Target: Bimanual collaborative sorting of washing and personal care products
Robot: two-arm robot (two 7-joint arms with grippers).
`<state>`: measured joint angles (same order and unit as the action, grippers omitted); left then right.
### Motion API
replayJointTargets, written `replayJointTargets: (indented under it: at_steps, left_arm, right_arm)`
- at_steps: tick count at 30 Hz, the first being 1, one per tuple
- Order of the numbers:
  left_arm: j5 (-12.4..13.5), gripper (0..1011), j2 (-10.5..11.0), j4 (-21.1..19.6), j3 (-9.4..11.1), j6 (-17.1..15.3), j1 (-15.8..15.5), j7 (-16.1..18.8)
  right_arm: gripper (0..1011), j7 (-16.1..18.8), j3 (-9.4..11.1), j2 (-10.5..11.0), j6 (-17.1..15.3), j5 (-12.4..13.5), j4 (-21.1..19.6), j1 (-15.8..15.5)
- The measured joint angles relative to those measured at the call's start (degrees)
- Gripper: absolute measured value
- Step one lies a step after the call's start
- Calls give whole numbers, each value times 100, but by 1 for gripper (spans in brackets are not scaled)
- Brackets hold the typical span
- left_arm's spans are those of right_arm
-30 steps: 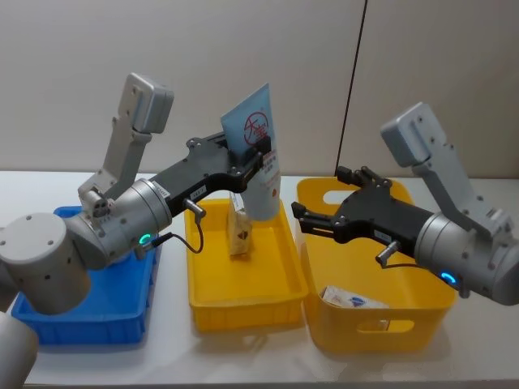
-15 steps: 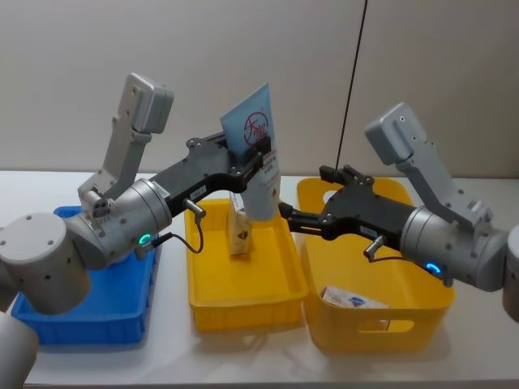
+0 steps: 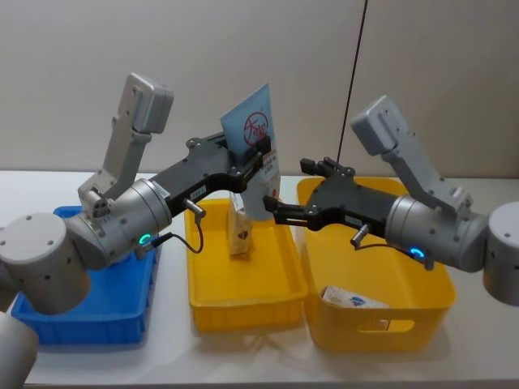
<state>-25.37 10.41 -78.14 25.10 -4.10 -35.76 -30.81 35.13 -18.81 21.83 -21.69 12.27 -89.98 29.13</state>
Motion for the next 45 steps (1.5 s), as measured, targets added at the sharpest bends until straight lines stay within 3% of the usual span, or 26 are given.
replayJointTargets:
  at_steps: [6,19,29,38,45]
  left_arm:
    - [0,284,0,0,0,0,0,0]
    - [0,288,0,0,0,0,0,1]
    - [0,599,0,0,1,0,0,0]
    - [0,847,0,-1,1,0,0,0]
    - [0,1001,0,0,0,0,0,-1]
  right_arm:
    - [986,106,-77,-56,146,37,260,177]
    - [641,397,-233,-173,401,195,754,517]
    - [296,489,-333,-251,459,282,970,674]
    - [142,462,-364,-287,468,331,1020,715]
    - [96,304,-341,-294,443,362,1002,688]
